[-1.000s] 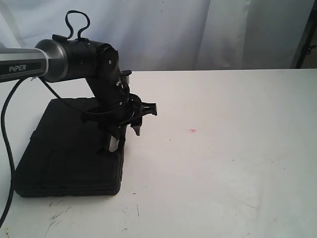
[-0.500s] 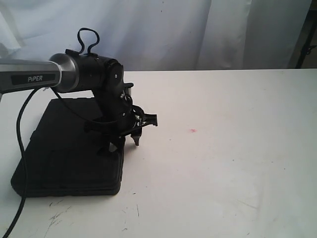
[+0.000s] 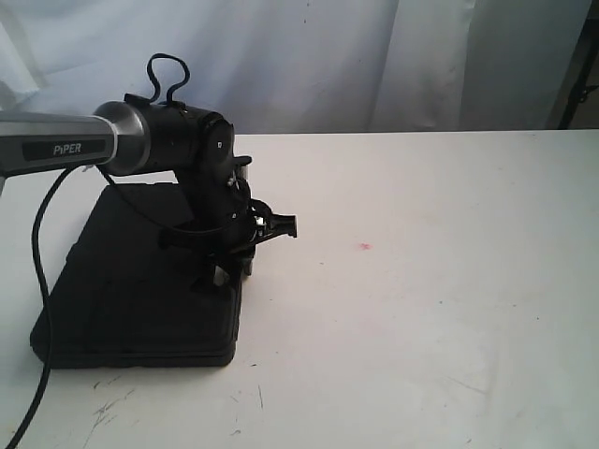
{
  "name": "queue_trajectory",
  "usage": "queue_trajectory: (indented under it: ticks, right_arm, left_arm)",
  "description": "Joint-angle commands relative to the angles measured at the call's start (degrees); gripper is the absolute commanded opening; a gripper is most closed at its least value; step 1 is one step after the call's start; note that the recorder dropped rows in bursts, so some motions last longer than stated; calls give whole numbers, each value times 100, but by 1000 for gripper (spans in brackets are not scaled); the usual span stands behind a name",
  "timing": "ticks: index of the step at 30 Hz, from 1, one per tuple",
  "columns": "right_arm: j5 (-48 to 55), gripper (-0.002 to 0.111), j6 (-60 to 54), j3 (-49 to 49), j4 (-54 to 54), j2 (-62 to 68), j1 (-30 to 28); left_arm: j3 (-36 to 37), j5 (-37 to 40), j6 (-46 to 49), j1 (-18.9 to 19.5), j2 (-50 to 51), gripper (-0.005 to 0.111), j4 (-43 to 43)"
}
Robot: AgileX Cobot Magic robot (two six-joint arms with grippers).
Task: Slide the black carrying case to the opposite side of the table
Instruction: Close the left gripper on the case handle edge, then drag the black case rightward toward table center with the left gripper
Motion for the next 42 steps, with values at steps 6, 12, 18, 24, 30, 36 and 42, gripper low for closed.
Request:
queue_trajectory:
  ticks: [6, 12, 18, 24, 30, 36, 42]
  right_arm:
    - [-2, 0, 6, 22, -8, -15, -30]
    - [-2, 0, 6, 22, -8, -15, -30]
    - [-2, 0, 6, 22, -8, -15, -30]
    - [-2, 0, 6, 22, -8, -15, -30]
    - [-2, 0, 6, 22, -8, -15, -30]
    - [-2, 0, 6, 22, -8, -15, -30]
    - [-2, 0, 6, 22, -8, -15, -30]
  left_arm:
    - [-26, -330, -181, -457, -29, 0, -85]
    - [-26, -406, -344, -590, -29, 0, -201]
    - [-26, -482, -344, -608, -29, 0, -584]
    - [-385, -425, -414, -792, -17, 0, -602]
    - [-915, -84, -506, -906, 204, 0, -590]
    - [-1273, 28, -546, -981, 433, 0, -799]
    - [-1569, 34, -554, -1117, 618, 0, -889]
